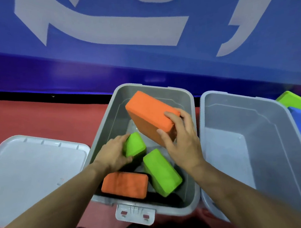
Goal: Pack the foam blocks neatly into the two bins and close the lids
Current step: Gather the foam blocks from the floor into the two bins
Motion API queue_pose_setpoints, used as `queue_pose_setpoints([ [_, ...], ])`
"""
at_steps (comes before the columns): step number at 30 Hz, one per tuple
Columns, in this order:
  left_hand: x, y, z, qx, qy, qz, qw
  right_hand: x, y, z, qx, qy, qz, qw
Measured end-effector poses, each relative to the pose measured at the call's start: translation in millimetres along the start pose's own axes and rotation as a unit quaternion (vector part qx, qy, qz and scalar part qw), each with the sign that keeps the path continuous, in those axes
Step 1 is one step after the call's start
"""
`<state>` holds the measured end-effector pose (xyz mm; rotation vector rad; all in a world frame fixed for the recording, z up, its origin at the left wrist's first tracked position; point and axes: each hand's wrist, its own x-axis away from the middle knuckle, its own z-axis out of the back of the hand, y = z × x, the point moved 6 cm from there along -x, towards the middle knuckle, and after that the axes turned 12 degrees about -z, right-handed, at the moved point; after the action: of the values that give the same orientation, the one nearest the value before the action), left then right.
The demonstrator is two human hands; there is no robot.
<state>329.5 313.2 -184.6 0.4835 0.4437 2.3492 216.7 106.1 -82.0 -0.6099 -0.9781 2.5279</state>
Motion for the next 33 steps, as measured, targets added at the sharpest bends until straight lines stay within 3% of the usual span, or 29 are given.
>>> queue_pose_setpoints([
  [3,-4.9,1.7,-16.6,-0.073,-0.057,-0.019,0.996,-1.8,21.6,-20.0,0.009,-0.038,-0.018,0.999],
  [7,3.1,-10.6,-35.5,-0.080,-0.086,0.041,0.992,-2.9,46.5,-41.2,0.005,-0.077,-0.034,0.996],
  [13,2.6,-12.4,-38.4,-0.024,-0.045,0.045,0.998,-16.7,64.8,-79.0,0.056,-0.142,0.013,0.988],
  [17,1.9,-8.1,-37.7,-0.028,-0.031,0.049,0.998,-17.1,88.7,-107.7,0.116,-0.236,-0.074,0.962],
  [19,0.6,-0.4,-34.3,-0.046,-0.021,0.041,0.998,-11.2,93.8,-106.4,0.127,-0.242,-0.101,0.957],
  [25,-12.9,56.0,-16.2,-0.064,0.035,-0.049,0.996,1.0,92.2,-54.2,0.156,-0.219,-0.093,0.959],
  [33,-27.8,218.7,-26.6,-0.040,0.039,-0.188,0.981,42.6,120.6,91.4,0.219,-0.214,-0.107,0.946],
])
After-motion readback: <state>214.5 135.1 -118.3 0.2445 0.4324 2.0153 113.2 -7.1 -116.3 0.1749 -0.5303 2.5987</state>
